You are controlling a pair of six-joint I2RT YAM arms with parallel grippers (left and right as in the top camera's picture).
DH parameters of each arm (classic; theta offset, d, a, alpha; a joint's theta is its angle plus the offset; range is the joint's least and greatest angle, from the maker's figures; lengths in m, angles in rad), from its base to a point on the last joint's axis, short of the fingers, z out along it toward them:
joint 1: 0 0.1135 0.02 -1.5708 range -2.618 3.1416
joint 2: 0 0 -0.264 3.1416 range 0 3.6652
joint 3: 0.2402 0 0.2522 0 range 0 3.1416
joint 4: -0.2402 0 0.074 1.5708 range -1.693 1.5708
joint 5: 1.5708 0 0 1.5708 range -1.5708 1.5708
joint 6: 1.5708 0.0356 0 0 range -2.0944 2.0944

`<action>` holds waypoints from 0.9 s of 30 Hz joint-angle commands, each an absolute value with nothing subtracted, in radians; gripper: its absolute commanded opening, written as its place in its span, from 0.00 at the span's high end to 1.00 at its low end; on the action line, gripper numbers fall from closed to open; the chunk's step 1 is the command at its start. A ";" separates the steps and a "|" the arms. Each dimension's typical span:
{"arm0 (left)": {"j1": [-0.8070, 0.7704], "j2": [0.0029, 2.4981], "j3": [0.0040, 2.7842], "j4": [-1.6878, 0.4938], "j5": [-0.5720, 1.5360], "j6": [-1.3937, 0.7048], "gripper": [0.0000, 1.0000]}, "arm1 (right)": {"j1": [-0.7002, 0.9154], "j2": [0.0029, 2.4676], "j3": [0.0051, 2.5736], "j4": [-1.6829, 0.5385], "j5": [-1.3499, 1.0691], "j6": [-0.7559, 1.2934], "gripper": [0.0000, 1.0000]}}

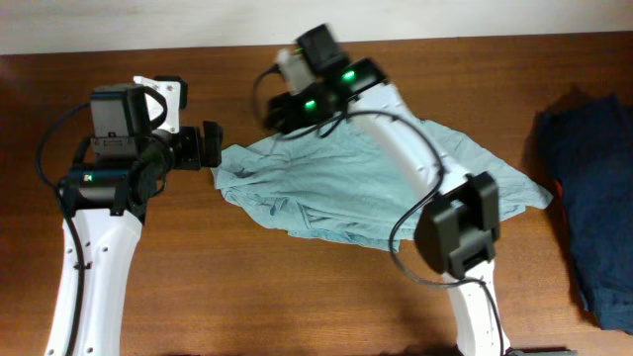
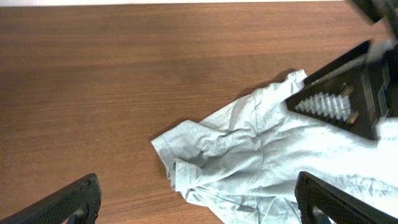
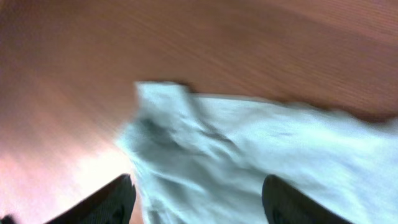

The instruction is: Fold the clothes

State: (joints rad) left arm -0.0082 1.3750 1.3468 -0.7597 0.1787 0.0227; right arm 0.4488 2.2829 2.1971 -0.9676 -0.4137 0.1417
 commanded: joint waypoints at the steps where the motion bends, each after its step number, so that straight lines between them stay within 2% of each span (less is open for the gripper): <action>1: -0.013 1.410 1.370 -0.755 0.340 0.138 0.01 | 0.335 2.234 2.214 -1.072 -0.354 0.216 0.30; 4: -0.015 1.478 1.370 -0.755 0.384 0.153 0.02 | 0.263 2.234 2.214 -1.176 -0.354 0.238 0.32; 8: -0.051 1.631 1.370 -0.736 0.428 0.224 0.10 | 0.205 2.233 2.214 -1.268 -0.354 0.237 0.37; 11: -0.093 1.740 1.371 -0.696 0.430 0.252 0.28 | 0.183 2.233 2.214 -1.333 -0.354 0.229 0.38; 12: -0.102 1.757 1.371 -0.688 0.430 0.263 0.28 | 0.183 2.233 2.214 -1.343 -0.354 0.216 0.39; 13: -0.113 1.776 1.371 -0.676 0.429 0.276 0.23 | 0.184 2.233 2.214 -1.352 -0.354 0.208 0.39; 14: -0.123 1.793 1.371 -0.656 0.421 0.283 0.01 | 0.184 2.233 2.214 -1.359 -0.353 0.205 0.39; 18: -0.138 1.818 1.370 -0.576 0.403 0.284 0.01 | 0.184 2.233 2.214 -1.385 -0.353 0.195 0.41; 21: -0.138 1.853 1.370 -0.486 0.187 0.287 0.11 | 0.184 2.233 2.214 -1.400 -0.353 0.191 0.41; 22: -0.137 1.875 1.370 -0.471 0.150 0.309 0.19 | 0.184 2.233 2.214 -1.400 -0.354 0.191 0.41; 27: -0.137 1.962 1.370 -0.469 0.152 0.416 0.28 | 0.184 2.233 2.214 -1.409 -0.354 0.192 0.43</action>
State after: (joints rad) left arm -0.1398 1.8957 1.3609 -0.4698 0.1993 0.3275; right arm 0.1856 2.2822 2.1975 -1.4040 -0.3557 0.2020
